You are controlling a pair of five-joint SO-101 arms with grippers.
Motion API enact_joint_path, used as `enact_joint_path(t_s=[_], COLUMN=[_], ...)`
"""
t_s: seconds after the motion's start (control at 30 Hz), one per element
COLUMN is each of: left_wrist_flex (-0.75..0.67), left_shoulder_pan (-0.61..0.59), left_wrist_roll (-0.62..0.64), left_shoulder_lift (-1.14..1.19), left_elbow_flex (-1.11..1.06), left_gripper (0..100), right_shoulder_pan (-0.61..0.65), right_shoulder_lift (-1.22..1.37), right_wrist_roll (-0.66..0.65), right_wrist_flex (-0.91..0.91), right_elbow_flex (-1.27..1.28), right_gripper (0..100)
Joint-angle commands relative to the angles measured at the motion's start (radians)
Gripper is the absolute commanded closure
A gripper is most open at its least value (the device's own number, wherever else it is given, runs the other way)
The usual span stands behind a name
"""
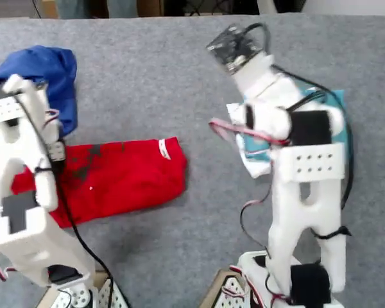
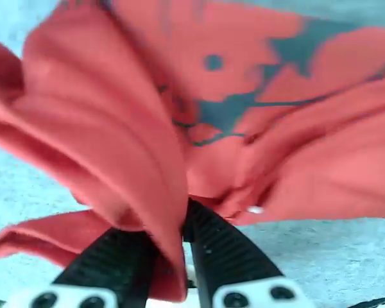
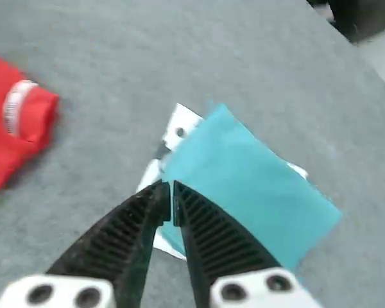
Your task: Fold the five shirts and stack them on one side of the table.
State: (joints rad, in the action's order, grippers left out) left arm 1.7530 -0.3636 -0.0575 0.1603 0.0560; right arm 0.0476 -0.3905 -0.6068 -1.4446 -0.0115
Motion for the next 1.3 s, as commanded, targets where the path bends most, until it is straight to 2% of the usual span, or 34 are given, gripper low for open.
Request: enact_joint_path(t_s=[0.0, 0.2, 0.33, 0.53, 0.97, 1.27], left_wrist_flex=[0.008, 0.008, 0.008, -0.006, -0.021, -0.025], left_shoulder_pan=[0.127, 0.363, 0.492, 0.631, 0.739, 0.745], left_wrist_roll=[0.051, 0.166, 0.216, 0.215, 0.221, 0.221], left_shoulder_lift=[-0.118, -0.221, -0.227, -0.143, 0.149, 0.244], left_elbow_flex=[0.004, 0.004, 0.007, 0.045, 0.246, 0.332], left_gripper=[97, 97, 97, 97, 97, 97], right_shoulder_pan=[-0.078, -0.264, -0.385, -0.420, -0.394, -0.376], right_shoulder_lift=[0.004, 0.007, 0.008, 0.010, 0.013, 0.013], right_wrist_roll=[-0.003, -0.006, -0.118, -0.137, -0.132, -0.132], right_wrist_flex=[0.018, 0.018, 0.048, 0.052, 0.051, 0.048], right_elbow_flex=[-0.076, -0.107, -0.119, -0.120, -0.119, -0.117], right_gripper=[98.3, 98.3, 98.4, 98.4, 98.4, 98.4])
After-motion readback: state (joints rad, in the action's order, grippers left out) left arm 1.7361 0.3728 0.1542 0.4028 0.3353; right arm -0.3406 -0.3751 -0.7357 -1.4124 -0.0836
